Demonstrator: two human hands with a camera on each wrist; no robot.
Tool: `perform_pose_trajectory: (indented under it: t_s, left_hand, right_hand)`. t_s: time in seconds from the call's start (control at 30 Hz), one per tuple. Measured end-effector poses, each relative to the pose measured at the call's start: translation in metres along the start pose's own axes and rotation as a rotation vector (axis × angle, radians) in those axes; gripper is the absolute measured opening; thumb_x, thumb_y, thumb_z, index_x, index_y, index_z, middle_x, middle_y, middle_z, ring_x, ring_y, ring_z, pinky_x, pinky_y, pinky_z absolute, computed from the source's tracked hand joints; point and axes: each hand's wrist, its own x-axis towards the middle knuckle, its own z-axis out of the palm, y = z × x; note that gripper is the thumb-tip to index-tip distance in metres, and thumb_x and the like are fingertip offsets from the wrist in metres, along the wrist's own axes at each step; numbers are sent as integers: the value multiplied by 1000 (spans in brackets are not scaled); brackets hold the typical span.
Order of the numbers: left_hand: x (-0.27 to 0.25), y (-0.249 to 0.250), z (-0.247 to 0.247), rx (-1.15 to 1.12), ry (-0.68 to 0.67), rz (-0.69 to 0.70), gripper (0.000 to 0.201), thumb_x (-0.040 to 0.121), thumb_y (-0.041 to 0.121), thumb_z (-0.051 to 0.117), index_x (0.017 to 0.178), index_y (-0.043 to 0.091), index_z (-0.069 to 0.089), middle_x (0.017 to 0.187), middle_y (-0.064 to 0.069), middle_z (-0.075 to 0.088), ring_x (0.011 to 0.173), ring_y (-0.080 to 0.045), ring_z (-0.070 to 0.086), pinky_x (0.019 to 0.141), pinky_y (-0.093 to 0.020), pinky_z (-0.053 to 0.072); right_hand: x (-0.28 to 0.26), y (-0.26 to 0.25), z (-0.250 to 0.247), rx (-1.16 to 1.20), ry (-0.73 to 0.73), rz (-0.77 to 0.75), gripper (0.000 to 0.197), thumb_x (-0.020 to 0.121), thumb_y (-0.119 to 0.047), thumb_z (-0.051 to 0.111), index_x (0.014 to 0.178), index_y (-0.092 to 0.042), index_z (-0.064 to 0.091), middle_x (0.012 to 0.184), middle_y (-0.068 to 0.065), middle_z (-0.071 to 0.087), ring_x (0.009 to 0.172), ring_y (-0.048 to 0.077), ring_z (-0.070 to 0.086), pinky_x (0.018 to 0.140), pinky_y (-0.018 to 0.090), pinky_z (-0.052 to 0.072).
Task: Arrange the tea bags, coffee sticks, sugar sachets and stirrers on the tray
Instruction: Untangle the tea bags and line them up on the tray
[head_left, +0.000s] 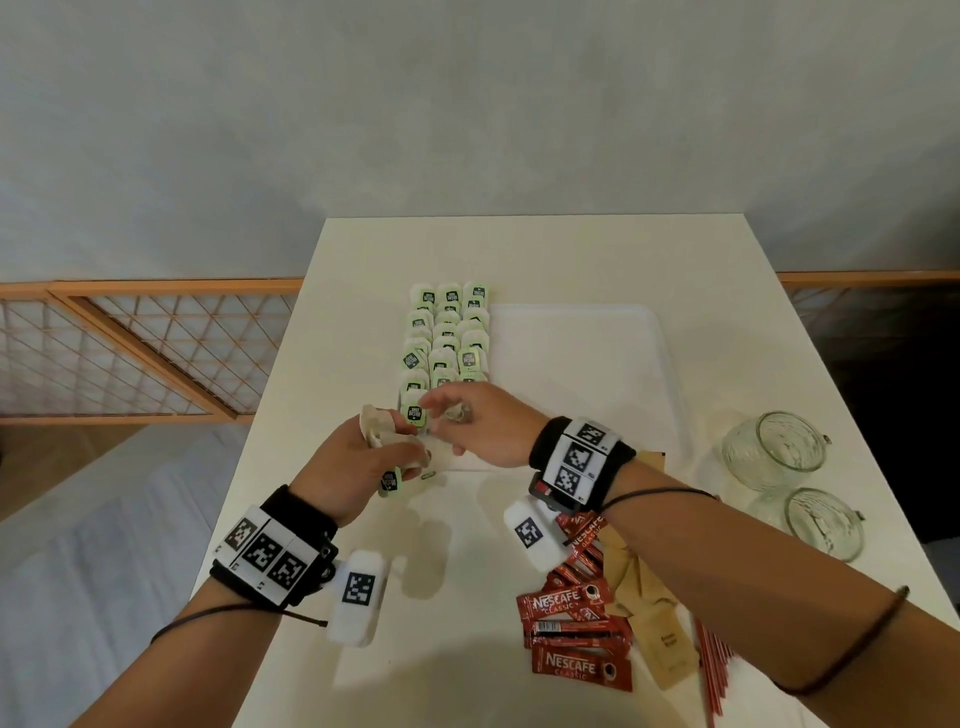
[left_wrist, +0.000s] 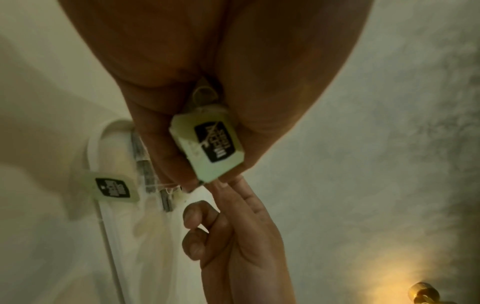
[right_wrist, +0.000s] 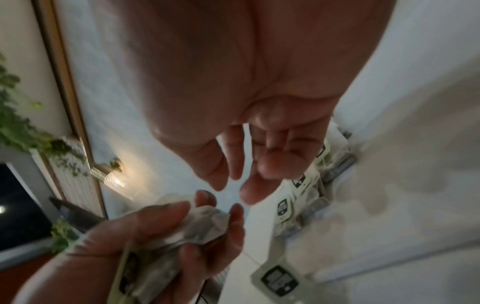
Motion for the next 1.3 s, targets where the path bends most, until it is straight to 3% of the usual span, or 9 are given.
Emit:
perform_pose_trajectory:
  t_s: [0.17, 0.23, 0.33, 0.4, 0.53, 0.8, 0.97, 1.1, 1.3]
  left_hand:
    - [-2, 11, 10, -29, -70, 71, 15, 83, 14, 73, 84, 5, 61, 75, -15, 64, 73, -28, 55, 68, -38, 41]
    - [0, 11, 11, -49, -66, 77, 34, 79, 26, 78, 90, -1, 60, 82, -23, 67, 76, -31, 60, 68, -37, 45]
    - [0, 11, 15, -36, -122, 96, 34, 72, 45, 85, 83, 15, 73, 86, -34, 65, 77, -32, 60, 70, -39, 44]
    - [-2, 12, 17, -64, -91, 68, 40, 60, 55, 89, 81, 23, 75, 84, -20, 70, 76, -24, 66, 67, -35, 53]
    - [1, 8, 13, -40, -19, 71, 56, 60, 48, 90, 86, 6, 62, 78, -11, 66, 65, -20, 63, 57, -28, 51]
    - [-2, 15, 12, 173, 149, 212, 6, 89, -3, 69, 91, 1, 65, 83, -11, 69, 68, -17, 68, 64, -27, 51]
    - [-4, 22, 32, 336, 68, 270, 16, 80, 11, 84, 90, 15, 72, 72, 2, 64, 56, -10, 53, 50, -25, 49]
    - [0, 19, 45, 442, 113, 368, 24, 73, 18, 89, 87, 19, 69, 79, 13, 67, 66, -6, 56, 62, -15, 44]
    - [1, 24, 43, 489, 121, 407, 26, 72, 24, 90, 87, 19, 70, 81, 7, 68, 71, -10, 60, 65, -14, 43]
  right_hand:
    - [-22, -2, 1, 60, -121, -33, 30, 95, -28, 68, 125, -24, 66, 106, 5, 72, 75, 25, 66, 57, 25, 48]
    - [-26, -1, 0, 93, -93, -26, 24, 94, -24, 70, 117, -18, 67, 108, 0, 71, 74, 20, 66, 61, 27, 50]
    - [-29, 1, -5, 120, -68, -24, 14, 93, -20, 71, 106, -16, 65, 102, -4, 69, 68, 10, 63, 61, 29, 49]
    - [-29, 2, -10, 117, -53, -32, 12, 94, -19, 70, 104, -16, 65, 92, -4, 68, 65, 9, 62, 59, 28, 49]
    - [-32, 4, -22, 131, -16, -36, 13, 95, -16, 69, 106, -15, 61, 86, -3, 67, 62, 10, 61, 57, 22, 48]
    - [-40, 10, -36, 168, 73, 3, 7, 97, -13, 64, 104, -12, 65, 68, -6, 61, 62, 12, 60, 63, 22, 49]
    - [-37, 8, -33, 173, 158, 27, 8, 95, -14, 67, 100, -8, 67, 72, 0, 67, 64, 15, 61, 66, 26, 50]
    - [-36, 2, -31, 182, 163, 7, 5, 95, -15, 66, 98, -10, 67, 71, -5, 68, 60, 9, 60, 60, 17, 46]
    - [-40, 1, -36, 246, 177, -2, 15, 98, -20, 65, 101, -6, 71, 70, -9, 71, 62, 9, 63, 58, 12, 45]
